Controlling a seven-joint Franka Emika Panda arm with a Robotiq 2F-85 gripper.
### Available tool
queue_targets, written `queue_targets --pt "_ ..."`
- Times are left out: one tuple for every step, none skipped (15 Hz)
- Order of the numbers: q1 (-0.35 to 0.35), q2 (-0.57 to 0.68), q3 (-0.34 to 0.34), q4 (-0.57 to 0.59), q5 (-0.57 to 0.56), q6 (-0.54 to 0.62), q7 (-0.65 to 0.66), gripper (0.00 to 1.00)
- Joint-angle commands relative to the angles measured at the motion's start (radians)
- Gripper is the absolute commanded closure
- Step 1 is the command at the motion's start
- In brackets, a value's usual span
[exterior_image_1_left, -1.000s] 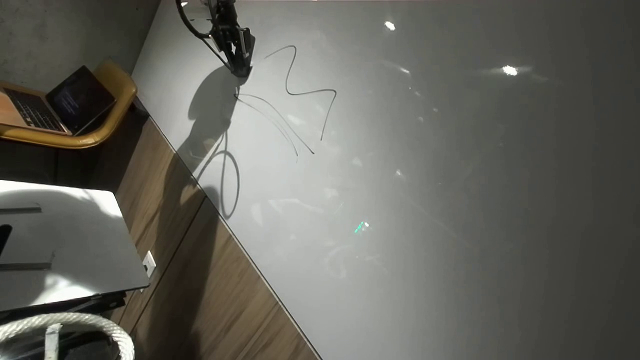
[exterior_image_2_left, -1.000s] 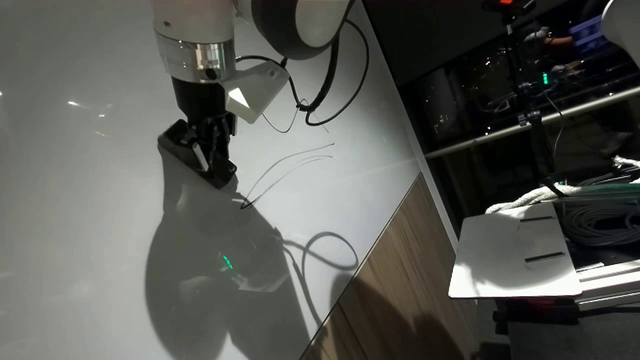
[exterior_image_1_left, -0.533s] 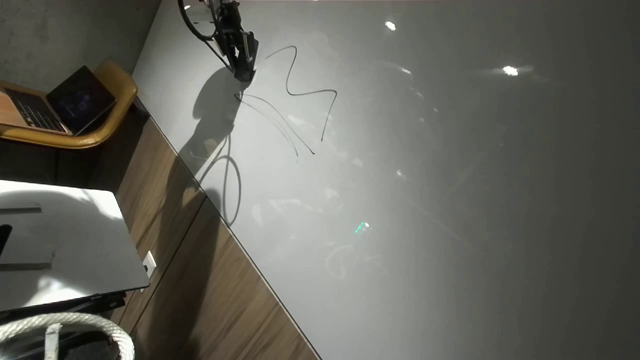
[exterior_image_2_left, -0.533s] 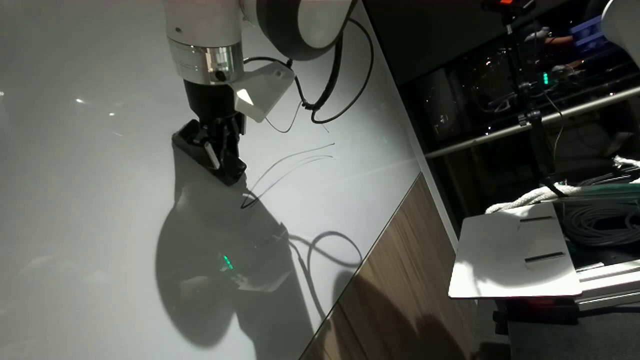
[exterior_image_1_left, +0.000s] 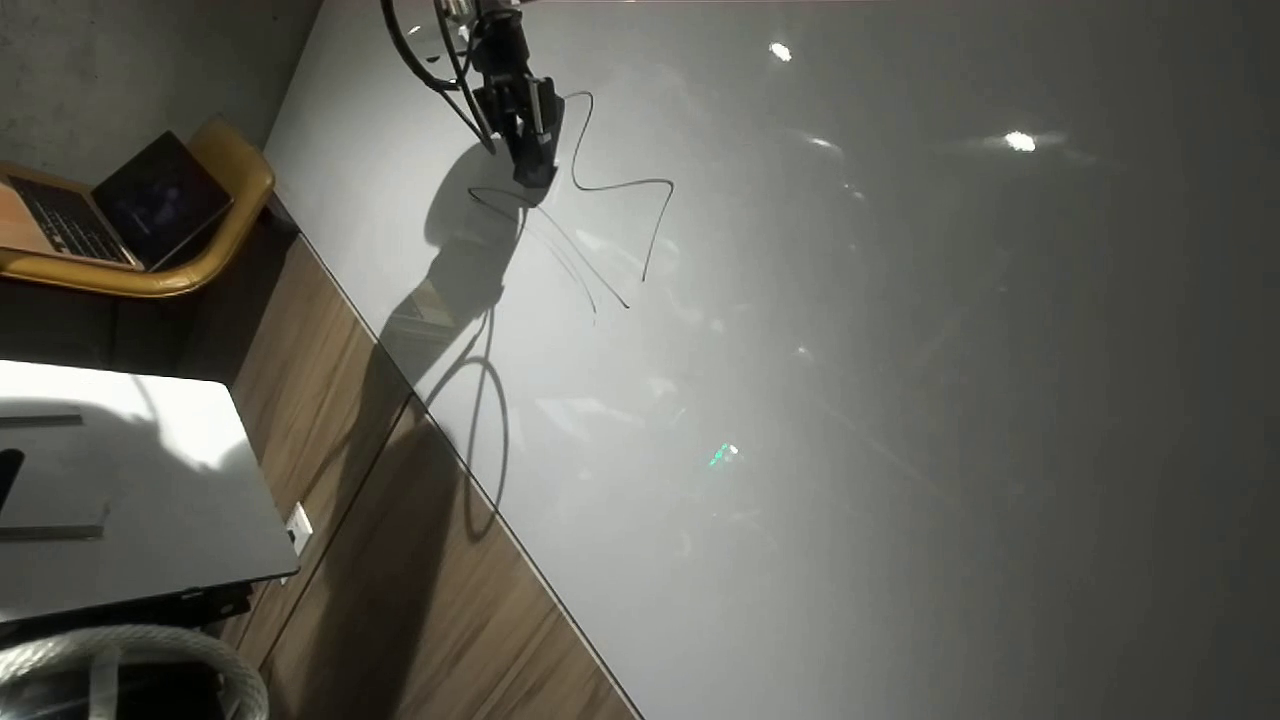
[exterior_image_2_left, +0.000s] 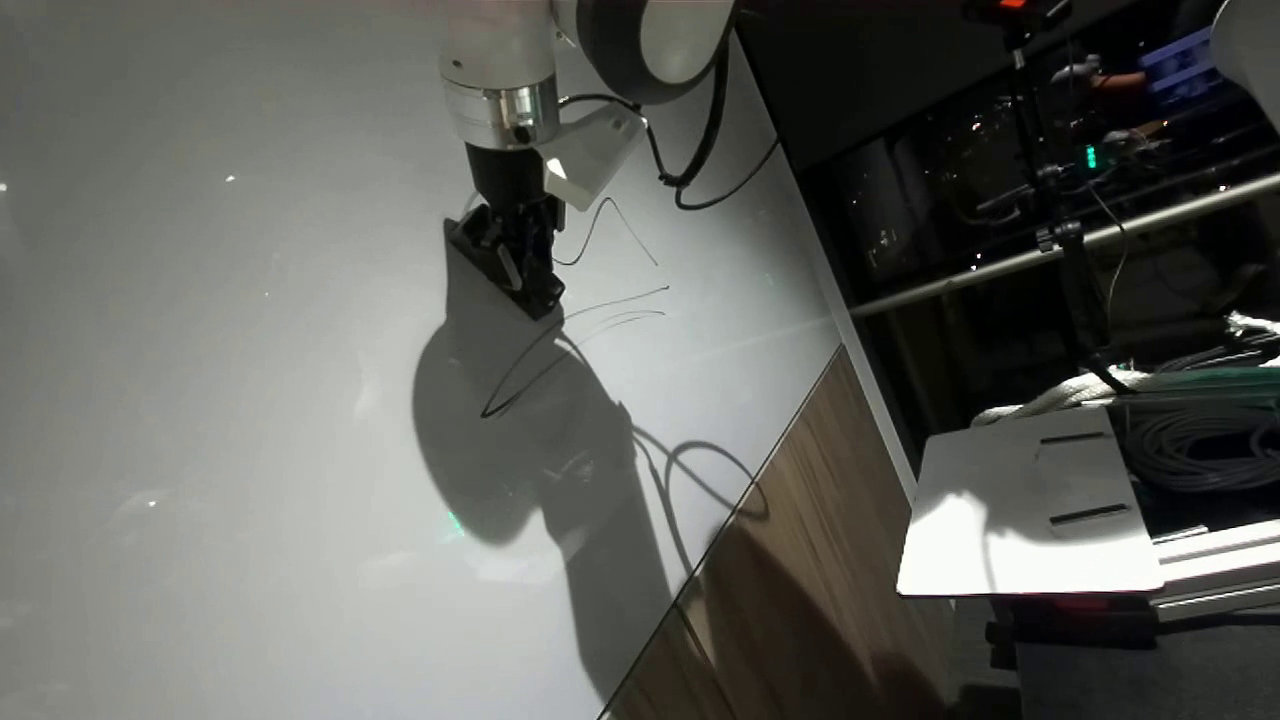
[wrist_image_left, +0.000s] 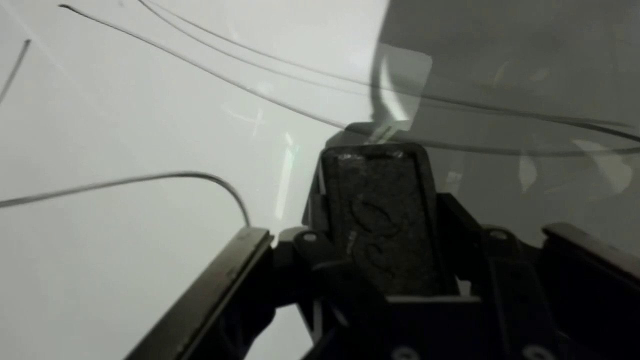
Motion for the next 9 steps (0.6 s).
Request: queue_targets --pt "-0.085 -0.033 -0.064 0.003 -0.002 0.030 -0.039 0.70" --pt "-0.102 -0.045 -0.076 -0.006 0.012 0.035 -0.049 0.70" --pt "-0.121 -0.054 -0.089 -0.013 0.022 0.043 -0.061 0.70" --pt "-0.140 -0.063 -0.103 -0.019 0.033 0.051 -0.072 0.70" --pt "-0.159 -0.069 -0.119 -0.023 0.046 0.060 -0.088 0.70" --pt "-0.178 -0.076 -0.136 -0.026 0.057 0.072 -0.103 0.70" --pt "-0.198 -0.079 -0.153 -0.028 0.068 0.084 -0.119 0.70" --pt "-0.218 -0.079 -0.172 -0.023 0.087 0.094 -0.142 0.70" --pt "-0.238 -0.075 -0.191 -0.017 0.100 0.108 -0.163 0.70"
